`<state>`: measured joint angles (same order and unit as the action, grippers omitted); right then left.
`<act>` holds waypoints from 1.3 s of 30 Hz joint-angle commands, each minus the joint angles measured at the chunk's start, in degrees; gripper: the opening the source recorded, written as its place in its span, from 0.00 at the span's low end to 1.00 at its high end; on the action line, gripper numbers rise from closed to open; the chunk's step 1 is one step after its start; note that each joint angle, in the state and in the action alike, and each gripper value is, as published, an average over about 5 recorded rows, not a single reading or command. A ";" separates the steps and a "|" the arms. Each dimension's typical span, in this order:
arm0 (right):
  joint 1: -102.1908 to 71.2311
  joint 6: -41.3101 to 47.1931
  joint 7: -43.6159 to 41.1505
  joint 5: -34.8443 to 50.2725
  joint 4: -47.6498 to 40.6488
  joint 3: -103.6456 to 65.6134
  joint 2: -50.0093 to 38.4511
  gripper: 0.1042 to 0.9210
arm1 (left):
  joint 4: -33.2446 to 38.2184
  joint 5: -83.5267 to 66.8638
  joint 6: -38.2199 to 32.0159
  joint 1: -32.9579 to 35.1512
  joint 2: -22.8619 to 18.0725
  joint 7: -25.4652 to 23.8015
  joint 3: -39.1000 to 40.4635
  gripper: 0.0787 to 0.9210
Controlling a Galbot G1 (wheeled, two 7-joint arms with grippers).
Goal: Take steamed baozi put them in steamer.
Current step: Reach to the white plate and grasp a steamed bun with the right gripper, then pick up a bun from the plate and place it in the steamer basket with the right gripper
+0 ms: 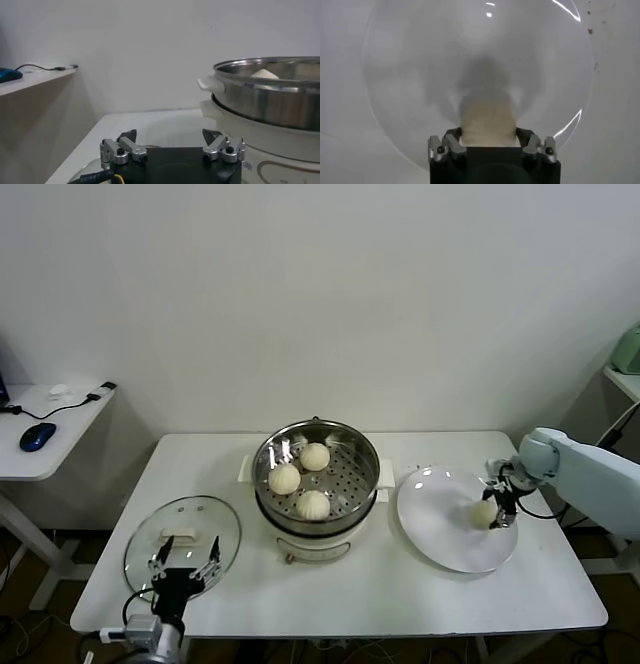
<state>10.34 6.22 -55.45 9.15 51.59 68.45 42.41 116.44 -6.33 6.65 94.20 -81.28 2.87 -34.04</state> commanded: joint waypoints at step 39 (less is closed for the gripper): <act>28.59 18.26 9.60 39.68 17.16 25.87 27.30 0.73 | 1.87 -0.46 0.99 -0.70 0.64 -0.26 0.33 0.88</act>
<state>45.66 22.64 -47.83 51.12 73.05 95.08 65.41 118.16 -6.81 7.65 93.52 -80.58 2.61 -33.79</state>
